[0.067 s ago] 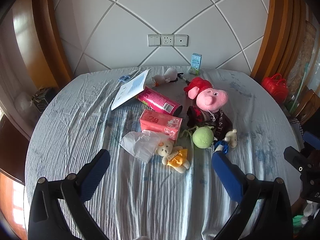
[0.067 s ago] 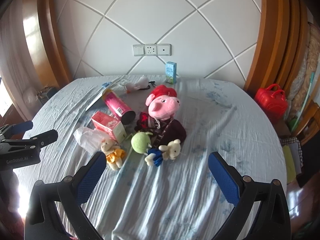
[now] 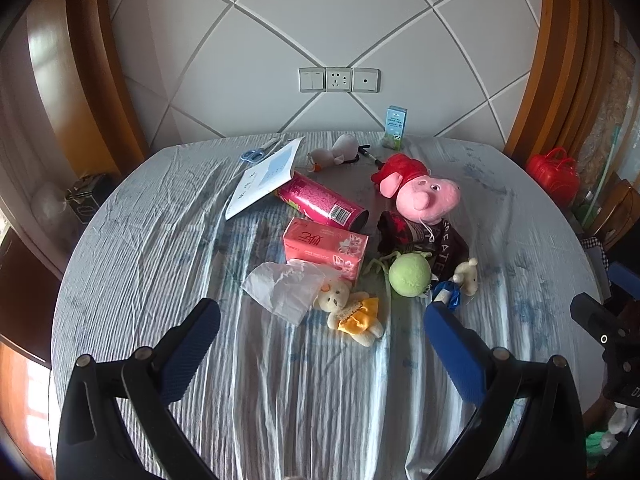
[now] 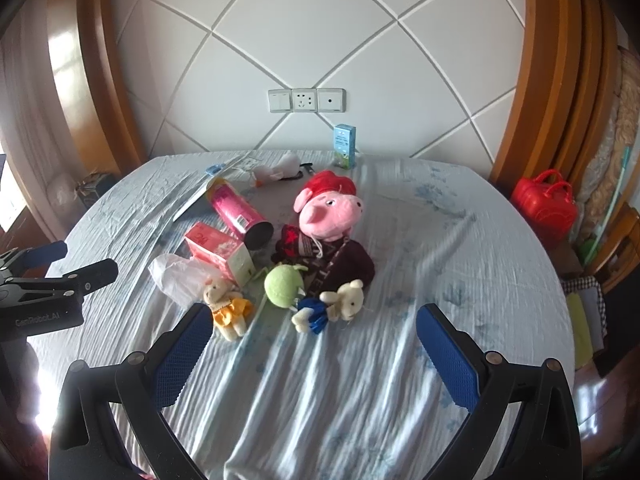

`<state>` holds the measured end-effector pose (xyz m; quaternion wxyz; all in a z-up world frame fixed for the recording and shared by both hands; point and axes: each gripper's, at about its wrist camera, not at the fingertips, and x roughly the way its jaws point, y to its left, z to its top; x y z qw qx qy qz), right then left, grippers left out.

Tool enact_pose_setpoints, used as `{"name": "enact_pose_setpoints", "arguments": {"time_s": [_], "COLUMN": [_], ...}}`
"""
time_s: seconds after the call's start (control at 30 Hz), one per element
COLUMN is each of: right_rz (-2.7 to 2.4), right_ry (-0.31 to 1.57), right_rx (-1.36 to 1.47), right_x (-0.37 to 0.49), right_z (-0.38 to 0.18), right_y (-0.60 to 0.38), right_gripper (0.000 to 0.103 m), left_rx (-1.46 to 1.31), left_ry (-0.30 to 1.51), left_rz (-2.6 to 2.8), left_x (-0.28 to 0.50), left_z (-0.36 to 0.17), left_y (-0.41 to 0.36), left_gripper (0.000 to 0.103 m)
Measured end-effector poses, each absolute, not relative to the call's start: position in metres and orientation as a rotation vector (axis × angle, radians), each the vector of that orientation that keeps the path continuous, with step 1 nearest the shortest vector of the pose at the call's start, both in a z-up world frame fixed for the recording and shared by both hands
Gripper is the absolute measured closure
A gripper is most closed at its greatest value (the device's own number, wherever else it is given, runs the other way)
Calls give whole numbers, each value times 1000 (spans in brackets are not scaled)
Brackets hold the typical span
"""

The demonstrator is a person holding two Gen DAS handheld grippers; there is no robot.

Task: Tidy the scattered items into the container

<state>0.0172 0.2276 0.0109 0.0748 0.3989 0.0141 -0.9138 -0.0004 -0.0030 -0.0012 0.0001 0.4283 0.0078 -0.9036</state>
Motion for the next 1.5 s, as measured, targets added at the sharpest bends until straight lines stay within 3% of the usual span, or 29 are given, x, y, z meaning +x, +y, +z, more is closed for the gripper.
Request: {"name": "enact_pose_setpoints", "arguments": {"time_s": [1.5], "right_rz": [-2783], "right_ry": [110], "right_rx": [1174], "right_x": [28], "right_z": [17], "right_y": [233], "right_gripper": [0], "left_rx": [1310], "left_ry": [20], "left_rz": [-2822], "left_x": [14], "left_z": [-2], "left_y": [-10], "left_gripper": [0]}}
